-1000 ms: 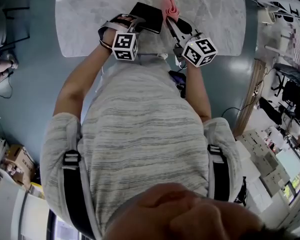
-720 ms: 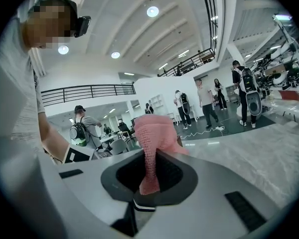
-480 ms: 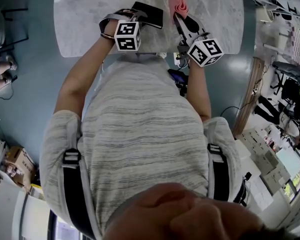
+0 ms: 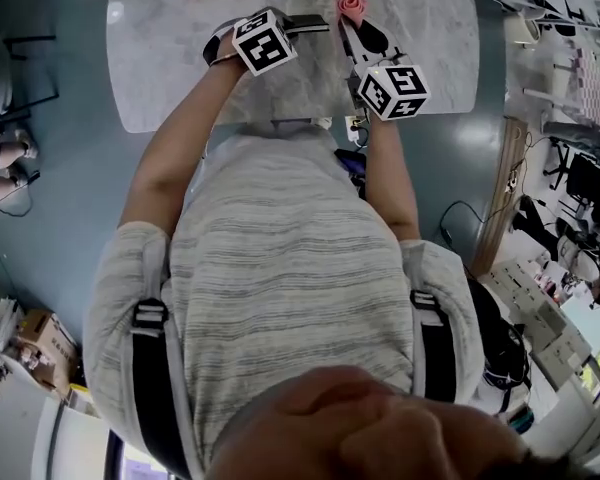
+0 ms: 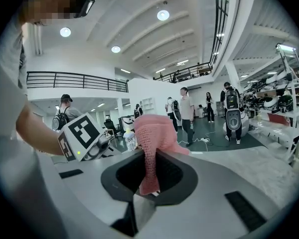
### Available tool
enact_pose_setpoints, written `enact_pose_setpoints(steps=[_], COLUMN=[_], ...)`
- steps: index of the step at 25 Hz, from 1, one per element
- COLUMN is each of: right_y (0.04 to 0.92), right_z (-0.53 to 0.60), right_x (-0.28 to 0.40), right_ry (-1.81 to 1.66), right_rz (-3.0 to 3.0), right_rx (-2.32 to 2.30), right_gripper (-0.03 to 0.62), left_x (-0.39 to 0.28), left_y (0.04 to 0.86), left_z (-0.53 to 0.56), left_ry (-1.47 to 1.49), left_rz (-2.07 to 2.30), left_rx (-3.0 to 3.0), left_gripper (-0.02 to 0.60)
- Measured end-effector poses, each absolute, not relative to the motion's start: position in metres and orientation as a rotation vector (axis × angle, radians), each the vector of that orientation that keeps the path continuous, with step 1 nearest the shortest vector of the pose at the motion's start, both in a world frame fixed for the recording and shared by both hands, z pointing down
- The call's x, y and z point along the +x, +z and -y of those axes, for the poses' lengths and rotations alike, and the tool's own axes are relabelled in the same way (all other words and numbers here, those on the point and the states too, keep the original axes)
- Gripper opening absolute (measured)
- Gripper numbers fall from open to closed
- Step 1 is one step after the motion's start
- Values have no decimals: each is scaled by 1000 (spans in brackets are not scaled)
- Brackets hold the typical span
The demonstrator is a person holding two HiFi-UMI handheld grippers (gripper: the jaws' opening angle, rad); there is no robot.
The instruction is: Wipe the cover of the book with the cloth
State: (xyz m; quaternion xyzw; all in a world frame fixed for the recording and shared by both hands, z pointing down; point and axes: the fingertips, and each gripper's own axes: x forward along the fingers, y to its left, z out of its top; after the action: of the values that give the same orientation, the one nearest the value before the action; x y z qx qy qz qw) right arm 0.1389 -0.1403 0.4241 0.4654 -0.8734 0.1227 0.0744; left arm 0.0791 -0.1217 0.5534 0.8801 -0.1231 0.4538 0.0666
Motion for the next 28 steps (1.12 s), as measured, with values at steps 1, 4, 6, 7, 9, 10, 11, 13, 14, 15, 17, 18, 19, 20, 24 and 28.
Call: enact_pose_setpoints(steps=[1,4,6,7,9,10,11,13,14,15,17,18,19,20,24,28], right_y=[423,420,417,416,415,415,415,415,415,415,415,415,415,415,414,412], right_z=[144,152,154,155,156,156,156,157,158,159,159,159,159,159,158,160], right_x=[138,137,136,136,134,134,134,135,135,136,136,136,135,135,134,133], right_ry=[364,342,331,327,320,319,322,335,344,350,354,352,350,349,339,340], right_rz=[2622,2628,2633,2634,2635,2634,2632,2625,2622,2620,2617,2617,2618,2621,2629,2628], right_rx=[1403,1409,1418,1422,1427,1428,1432,1441,1442,1442,1436,1431,1427,1422,1413,1414], right_gripper=[35,35,35,35,35,35,35,35,35,35,35,35,35,35,35,35], left_x=[80,80,79,79,82,83,82,80,80,81,84,84,82,79,79,76], left_y=[551,542,546,547,546,544,540,533,533,535,541,542,539,535,538,534], left_z=[126,137,138,138,141,141,141,142,142,143,145,145,145,145,143,143], left_ry=[1342,1296,1275,1259,1231,1227,1230,1242,1238,1226,1200,1198,1205,1216,1218,1227], left_rz=[389,431,435,437,438,439,444,457,459,456,447,450,456,465,464,466], left_rx=[2638,2615,2580,2577,2590,2596,2598,2593,2590,2592,2601,2602,2598,2590,2568,2562], left_gripper=[91,91,92,92,92,92,92,92,92,92,92,92,92,92,92,93])
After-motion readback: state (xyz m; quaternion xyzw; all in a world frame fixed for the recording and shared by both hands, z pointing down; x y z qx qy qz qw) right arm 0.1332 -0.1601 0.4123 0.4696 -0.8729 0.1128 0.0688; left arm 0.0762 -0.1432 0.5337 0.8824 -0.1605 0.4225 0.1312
